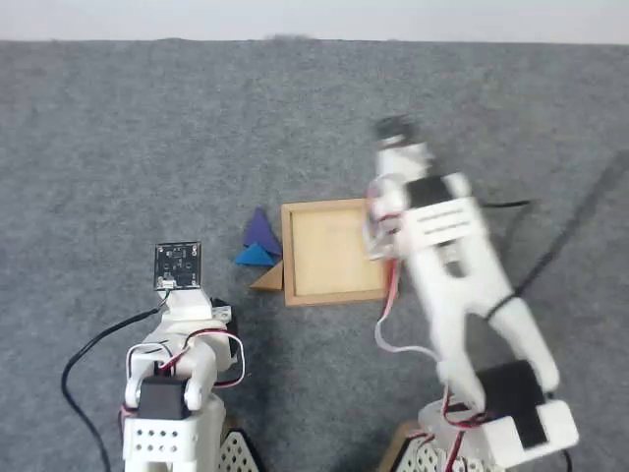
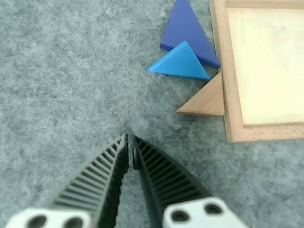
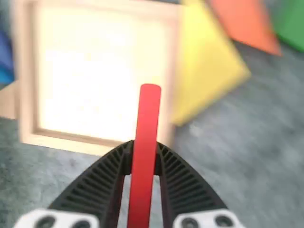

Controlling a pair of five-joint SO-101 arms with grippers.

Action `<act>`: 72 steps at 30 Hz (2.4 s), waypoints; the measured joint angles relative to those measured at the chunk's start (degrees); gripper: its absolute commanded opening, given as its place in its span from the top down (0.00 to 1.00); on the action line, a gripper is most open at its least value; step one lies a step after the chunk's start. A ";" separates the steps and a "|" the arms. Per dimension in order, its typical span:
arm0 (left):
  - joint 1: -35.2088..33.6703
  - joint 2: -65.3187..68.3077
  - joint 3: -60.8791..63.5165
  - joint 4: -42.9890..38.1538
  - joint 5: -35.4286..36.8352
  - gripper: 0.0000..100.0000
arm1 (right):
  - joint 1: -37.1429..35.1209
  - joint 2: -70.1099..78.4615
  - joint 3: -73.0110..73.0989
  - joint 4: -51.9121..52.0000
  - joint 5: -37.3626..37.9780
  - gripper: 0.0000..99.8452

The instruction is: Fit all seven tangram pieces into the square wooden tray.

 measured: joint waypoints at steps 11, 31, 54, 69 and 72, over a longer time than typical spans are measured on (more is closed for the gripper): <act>0.00 0.00 0.00 0.00 0.00 0.99 | -5.63 27.69 -22.15 -2.90 -2.37 0.99; 0.00 0.00 0.00 0.00 0.00 0.99 | -10.02 36.04 -28.84 -4.75 -11.25 0.79; 0.00 0.00 0.00 0.00 0.00 0.99 | -11.25 39.47 -30.24 -4.75 -9.76 0.79; 0.00 0.00 0.00 0.00 0.00 0.99 | -4.22 13.89 -10.02 -5.10 -3.96 0.86; 0.00 0.00 0.00 0.00 0.00 0.99 | -2.99 14.51 -2.81 -11.34 -1.67 0.88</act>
